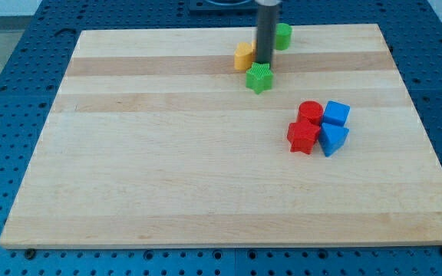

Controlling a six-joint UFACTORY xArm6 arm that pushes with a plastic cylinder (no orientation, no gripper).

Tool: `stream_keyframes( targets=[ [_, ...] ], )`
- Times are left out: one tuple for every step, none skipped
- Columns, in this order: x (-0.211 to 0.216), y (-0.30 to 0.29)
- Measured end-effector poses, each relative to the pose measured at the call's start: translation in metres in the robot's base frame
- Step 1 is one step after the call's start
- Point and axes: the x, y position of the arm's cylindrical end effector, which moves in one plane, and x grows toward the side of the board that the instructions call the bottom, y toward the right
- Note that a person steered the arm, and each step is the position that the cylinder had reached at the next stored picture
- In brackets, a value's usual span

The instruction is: Slide the green star closer to the red circle

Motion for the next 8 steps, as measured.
stream_keyframes(
  targets=[
    [0.018,-0.059],
    [0.034,-0.064],
    [0.034,-0.064],
    [0.036,-0.066],
    [0.04,-0.066],
    [0.011,-0.048],
    [0.021,0.019],
    [0.022,0.038]
  ],
)
